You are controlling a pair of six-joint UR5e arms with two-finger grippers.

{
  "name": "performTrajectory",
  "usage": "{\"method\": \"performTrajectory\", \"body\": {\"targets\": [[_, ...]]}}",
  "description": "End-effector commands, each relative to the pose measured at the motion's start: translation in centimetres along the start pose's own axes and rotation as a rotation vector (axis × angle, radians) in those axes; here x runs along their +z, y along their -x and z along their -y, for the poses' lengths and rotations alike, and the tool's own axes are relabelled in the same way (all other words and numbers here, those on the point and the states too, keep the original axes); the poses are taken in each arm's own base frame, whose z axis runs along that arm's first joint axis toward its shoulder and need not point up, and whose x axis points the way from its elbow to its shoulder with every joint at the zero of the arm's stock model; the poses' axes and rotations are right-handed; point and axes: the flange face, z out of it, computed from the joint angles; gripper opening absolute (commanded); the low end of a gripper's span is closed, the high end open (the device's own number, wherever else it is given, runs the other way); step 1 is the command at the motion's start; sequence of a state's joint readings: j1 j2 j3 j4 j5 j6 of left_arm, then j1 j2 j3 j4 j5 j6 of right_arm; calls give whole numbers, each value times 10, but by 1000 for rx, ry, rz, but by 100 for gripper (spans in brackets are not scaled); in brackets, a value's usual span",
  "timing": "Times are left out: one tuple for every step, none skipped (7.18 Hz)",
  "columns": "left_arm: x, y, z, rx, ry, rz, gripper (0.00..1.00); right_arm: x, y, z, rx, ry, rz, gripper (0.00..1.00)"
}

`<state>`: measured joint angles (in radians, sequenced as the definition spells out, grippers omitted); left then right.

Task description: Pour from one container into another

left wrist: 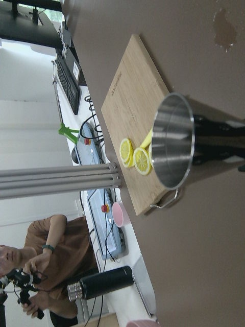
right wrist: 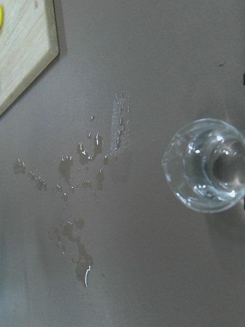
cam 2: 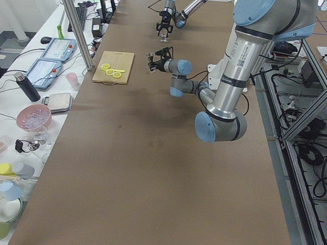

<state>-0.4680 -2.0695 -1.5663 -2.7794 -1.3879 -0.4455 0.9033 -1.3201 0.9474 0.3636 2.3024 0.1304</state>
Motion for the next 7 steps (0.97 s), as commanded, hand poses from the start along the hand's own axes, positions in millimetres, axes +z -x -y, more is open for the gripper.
{"method": "performTrajectory", "body": {"targets": [[14, -26, 18, 3, 26, -98, 0, 4, 2, 4, 18, -8, -5, 80], [8, -30, 14, -1, 11, -157, 0, 6, 3, 5, 21, -10, -6, 80], [7, -37, 8, -3, 20, -195, 0, 8, 5, 6, 24, -13, -6, 80], [7, -46, 5, -3, 20, -206, 0, 9, 5, 7, 41, -14, -9, 80], [5, -49, 6, -4, 16, -211, 0, 10, 6, 7, 41, -14, -7, 80], [3, -50, 3, -9, -9, -226, 0, 12, 8, 9, 44, -18, -7, 80], [5, -49, -1, -12, -31, -236, 0, 13, 8, 10, 51, -20, -8, 80]]}}
